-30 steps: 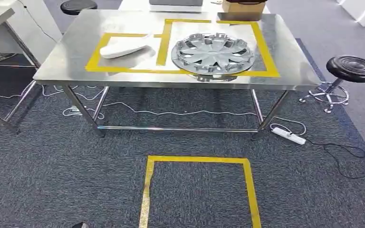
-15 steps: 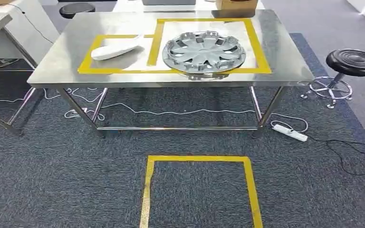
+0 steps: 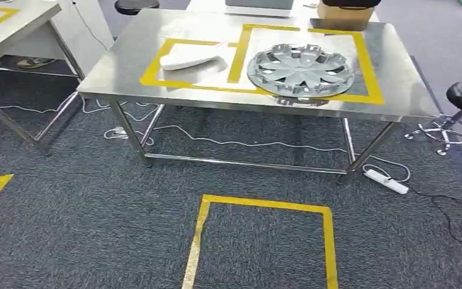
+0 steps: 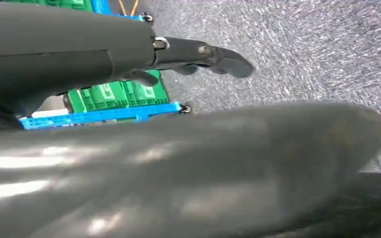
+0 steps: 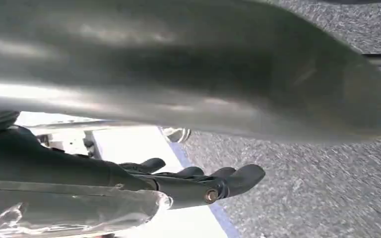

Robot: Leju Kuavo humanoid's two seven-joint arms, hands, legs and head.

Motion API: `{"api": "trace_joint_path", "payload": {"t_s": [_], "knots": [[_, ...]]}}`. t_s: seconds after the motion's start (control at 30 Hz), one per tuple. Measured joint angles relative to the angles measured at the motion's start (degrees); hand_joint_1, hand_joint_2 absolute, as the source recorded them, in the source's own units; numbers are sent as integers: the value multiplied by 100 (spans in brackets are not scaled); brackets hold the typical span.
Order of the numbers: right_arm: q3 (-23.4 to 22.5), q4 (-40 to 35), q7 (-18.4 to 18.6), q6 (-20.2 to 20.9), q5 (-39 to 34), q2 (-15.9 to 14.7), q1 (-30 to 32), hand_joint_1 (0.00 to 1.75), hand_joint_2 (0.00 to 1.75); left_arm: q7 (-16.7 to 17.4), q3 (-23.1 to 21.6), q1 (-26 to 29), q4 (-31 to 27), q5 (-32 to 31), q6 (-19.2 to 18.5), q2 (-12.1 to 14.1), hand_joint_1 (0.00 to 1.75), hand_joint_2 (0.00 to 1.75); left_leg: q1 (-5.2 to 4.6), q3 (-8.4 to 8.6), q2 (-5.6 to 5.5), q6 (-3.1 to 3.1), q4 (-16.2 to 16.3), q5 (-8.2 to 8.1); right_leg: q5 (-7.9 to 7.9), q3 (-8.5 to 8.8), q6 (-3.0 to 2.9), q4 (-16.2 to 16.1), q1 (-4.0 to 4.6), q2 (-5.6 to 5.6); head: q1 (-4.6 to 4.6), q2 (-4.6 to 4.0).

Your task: Take the parts from the cabinet and place them on the table.

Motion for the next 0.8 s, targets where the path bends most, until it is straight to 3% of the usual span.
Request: {"api": "trace_joint_path", "payload": {"t_s": [0.03, 0.07, 0.1, 0.13, 0.17, 0.2, 0.23, 0.33, 0.37, 0.4, 0.43, 0.5, 0.53, 0.57, 0.6, 0.63, 0.67, 0.7, 0.73, 0.77, 0.8], "knots": [[0, 0, 0, 0, 0, 0, 6, 0, 0, 11, -11, 3, 2, -7, 17, 0, 0, 0, -2, -1, -58, 2, 1, 1, -67, -143, -4, 294, 0, 15, -4, 0], [0, 0, -2, -4, -2, 0, 9, 0, 0, 24, -41, 4, 2, -31, 37, 0, 0, 0, -2, 4, -116, 1, 2, 2, 27, -146, -14, 285, 0, 19, 2, 0], [-2, 0, -4, -9, -4, 0, 5, 0, 0, 26, -72, 5, 4, -42, 40, 0, 0, 0, -2, 9, -181, -1, 3, 3, 221, -34, -25, 31, -1, 25, -2, 0], [-2, 0, -20, -9, -13, 0, -2, 0, 0, 26, -98, 4, 4, -46, 42, -4, 0, 0, 1, 19, -252, -8, 4, 7, 487, 190, -44, -437, -6, 56, -2, 0], [-2, 0, -52, -9, -20, 0, -4, 0, 0, 29, -101, 0, 4, -48, 44, -13, 0, 0, 5, 26, -312, -21, 4, 7, 728, 440, -60, -951, -17, 162, 0, 0], [-2, 0, -68, -9, -28, 0, 3, 0, 0, 29, -101, -1, 4, -48, 51, -20, 0, 0, 9, 19, -362, -42, 5, 12, 798, 606, -64, -1328, -49, 450, 6, 0], [-2, 0, -77, -7, -33, 0, 1, 0, 0, 33, -103, -14, 4, -48, 61, -24, 0, 0, -25, -19, -422, -81, 44, 6, 745, 674, -64, -1476, -85, 559, -5, 0], [-7, 0, -98, 0, -33, 0, 1, 0, 0, 33, -105, 8, 4, -46, 79, -31, 0, 0, 37, -71, -583, -214, -16, 88, 769, 654, -145, -1430, -23, 403, -2, 0], [-9, 0, -101, 2, -33, 2, -2, 0, 0, 33, -105, 13, 7, -46, 83, -26, 0, 0, 35, -88, -594, -243, -5, 73, 804, 669, -197, -1491, -62, 334, -5, 0], [-11, 0, -105, 4, -33, 2, -6, 0, 0, 33, -105, 15, 7, -46, 83, -29, 0, 0, 19, -122, -357, -265, 86, -14, 820, 684, -226, -1509, -56, 270, -17, 0], [-9, 0, -109, 4, -33, 2, -6, 0, 0, 33, -107, 2, 7, -46, 85, -31, 0, 0, 15, -266, -187, -291, 379, -223, 824, 682, -261, -1516, -52, 210, -68, 0], [-11, 0, -114, 4, -33, 0, 5, 0, 0, 33, -107, -16, 7, -46, 85, -31, 0, 0, 20, -711, -58, -332, 1298, -664, 821, 668, -270, -1515, -35, 48, -68, 0], [-11, 0, -114, 4, -33, 0, 8, 0, 0, 33, -107, -10, 7, -46, 85, -31, 0, 0, 22, -877, -46, -341, 1644, -766, 817, 663, -276, -1514, -28, -32, -70, 0], [-11, 0, -114, 4, -33, 0, 6, 0, 0, 33, -107, -2, 7, -46, 88, -31, 0, 0, 23, -908, -40, -340, 1706, -726, 816, 663, -276, -1513, -24, -100, -66, 0], [-11, 0, -114, 4, -33, 0, 1, 0, 0, 33, -107, 8, 7, -46, 88, -28, 0, 0, 23, -821, -35, -334, 1554, -576, 815, 664, -277, -1513, -22, -158, -70, 0], [-11, 0, -114, 4, -33, 0, -4, 0, 0, 33, -107, 12, 7, -46, 88, -28, 0, 0, 21, -611, -10, -320, 1168, -332, 812, 670, -274, -1512, -20, -225, -68, 0], [-11, 0, -114, 9, -33, 0, -8, 0, 0, 33, -107, 9, 7, -46, 92, -28, 0, 0, 13, -334, 94, -299, 674, -97, 808, 681, -267, -1512, -20, -286, -70, 0], [-11, 0, -114, 11, -33, 0, -8, 0, 0, 31, -107, -1, 7, -46, 101, -28, 0, 0, -1, -65, 304, -277, 227, 51, 798, 697, -248, -1511, -14, -338, -70, 0], [-11, 0, -114, 11, -35, 0, -3, 0, 0, 18, -107, -22, 7, -44, 107, -31, 0, 0, -54, 30, 519, -284, -14, -18, 774, 686, -208, -1483, 40, -377, -90, 0], [-11, 0, -114, 13, -35, 0, 1, 0, 0, 4, -107, -45, 7, -35, 120, -31, 0, 0, -43, 7, 422, -198, -10, -2, 772, 658, -179, -1488, 48, -415, -81, 0], [-11, 0, -114, 15, -35, 0, -7, 0, 0, -11, -107, -36, 7, 7, 145, -26, 0, 0, -47, -15, 377, -178, -17, 3, 777, 690, -156, -1501, 53, -487, -72, 0]]}}
